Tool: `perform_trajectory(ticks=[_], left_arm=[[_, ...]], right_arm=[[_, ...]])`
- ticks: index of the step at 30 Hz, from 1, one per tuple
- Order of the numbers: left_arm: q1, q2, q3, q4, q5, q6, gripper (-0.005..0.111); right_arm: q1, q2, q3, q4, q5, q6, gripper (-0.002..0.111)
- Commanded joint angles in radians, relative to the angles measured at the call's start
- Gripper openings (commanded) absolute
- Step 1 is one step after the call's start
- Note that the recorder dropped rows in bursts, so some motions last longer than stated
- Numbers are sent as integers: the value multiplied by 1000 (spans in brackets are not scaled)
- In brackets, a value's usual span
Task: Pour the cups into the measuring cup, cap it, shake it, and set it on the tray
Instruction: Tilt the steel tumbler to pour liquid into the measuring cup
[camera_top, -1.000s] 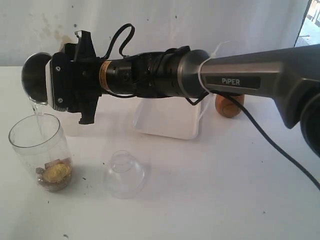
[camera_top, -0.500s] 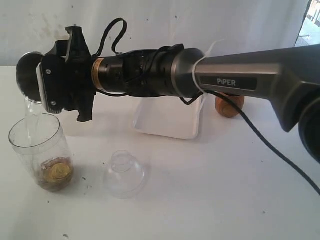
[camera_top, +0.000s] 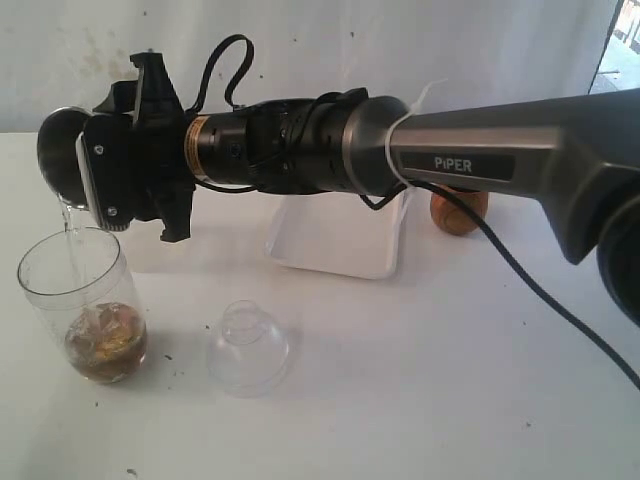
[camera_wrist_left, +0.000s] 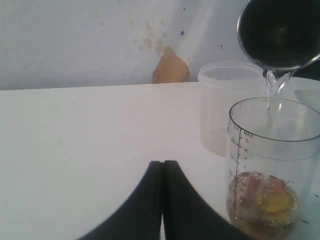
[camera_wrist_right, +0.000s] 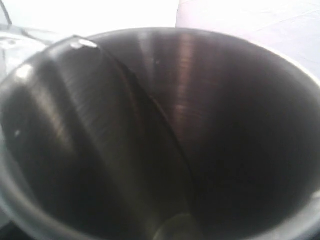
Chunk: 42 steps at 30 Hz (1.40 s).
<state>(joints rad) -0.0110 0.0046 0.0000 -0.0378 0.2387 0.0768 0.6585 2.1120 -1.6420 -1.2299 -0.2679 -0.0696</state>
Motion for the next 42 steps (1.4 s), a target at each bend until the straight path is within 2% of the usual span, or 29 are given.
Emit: perform_trajectory(ticks=[1,42], left_arm=[[-1,-5,0,-3,-6,-4,0],[-1,-5,0,-3,-6,-4,0]], right_arm=[[-1,-17,-13,20,12,-42,0],[9,-28,-13,20,70,-157,0]])
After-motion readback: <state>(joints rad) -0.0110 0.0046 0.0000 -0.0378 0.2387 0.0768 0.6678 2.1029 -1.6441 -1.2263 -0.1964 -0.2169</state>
